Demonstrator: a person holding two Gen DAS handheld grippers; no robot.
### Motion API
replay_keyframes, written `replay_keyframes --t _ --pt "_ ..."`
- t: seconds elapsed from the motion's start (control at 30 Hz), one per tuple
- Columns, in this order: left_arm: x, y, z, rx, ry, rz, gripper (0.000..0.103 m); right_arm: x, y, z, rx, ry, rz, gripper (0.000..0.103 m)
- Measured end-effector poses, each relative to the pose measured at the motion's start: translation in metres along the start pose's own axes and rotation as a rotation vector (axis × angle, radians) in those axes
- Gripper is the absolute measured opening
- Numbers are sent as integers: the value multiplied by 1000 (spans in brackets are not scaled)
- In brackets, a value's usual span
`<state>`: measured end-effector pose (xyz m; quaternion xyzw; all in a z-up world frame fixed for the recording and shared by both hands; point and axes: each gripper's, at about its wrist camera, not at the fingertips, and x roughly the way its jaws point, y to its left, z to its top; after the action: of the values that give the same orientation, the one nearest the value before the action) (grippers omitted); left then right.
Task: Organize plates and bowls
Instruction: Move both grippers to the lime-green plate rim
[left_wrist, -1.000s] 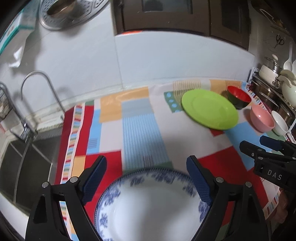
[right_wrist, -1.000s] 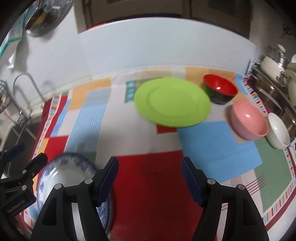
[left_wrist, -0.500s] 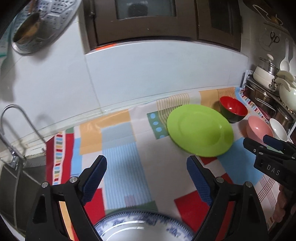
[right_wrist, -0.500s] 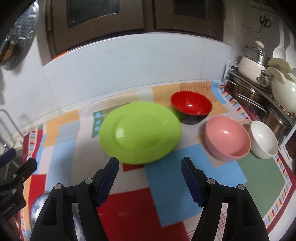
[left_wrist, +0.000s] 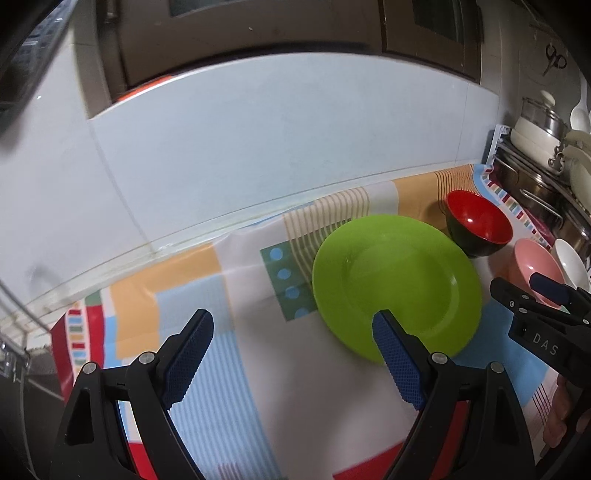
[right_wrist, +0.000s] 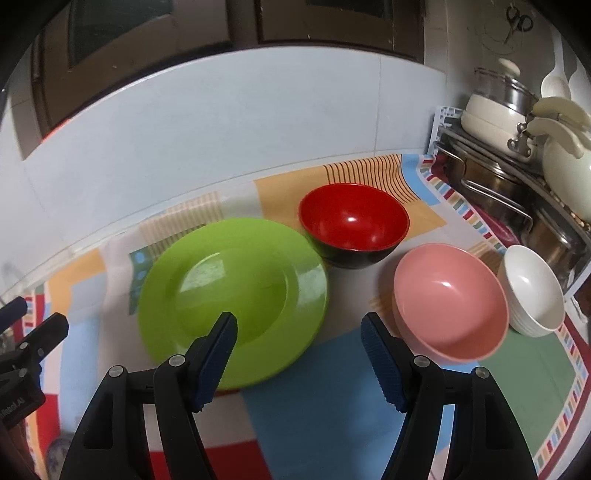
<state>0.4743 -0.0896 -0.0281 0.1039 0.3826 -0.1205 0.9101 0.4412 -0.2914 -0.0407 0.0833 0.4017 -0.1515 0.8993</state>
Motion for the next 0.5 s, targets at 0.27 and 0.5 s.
replay_keyframes --t 0.27,0.5 --pt "56 -3 15 7 59 -42 88 44 -8 9 38 41 -35 70" --pt "92 -5 23 15 84 -90 86 74 -6 14 38 78 -42 70"
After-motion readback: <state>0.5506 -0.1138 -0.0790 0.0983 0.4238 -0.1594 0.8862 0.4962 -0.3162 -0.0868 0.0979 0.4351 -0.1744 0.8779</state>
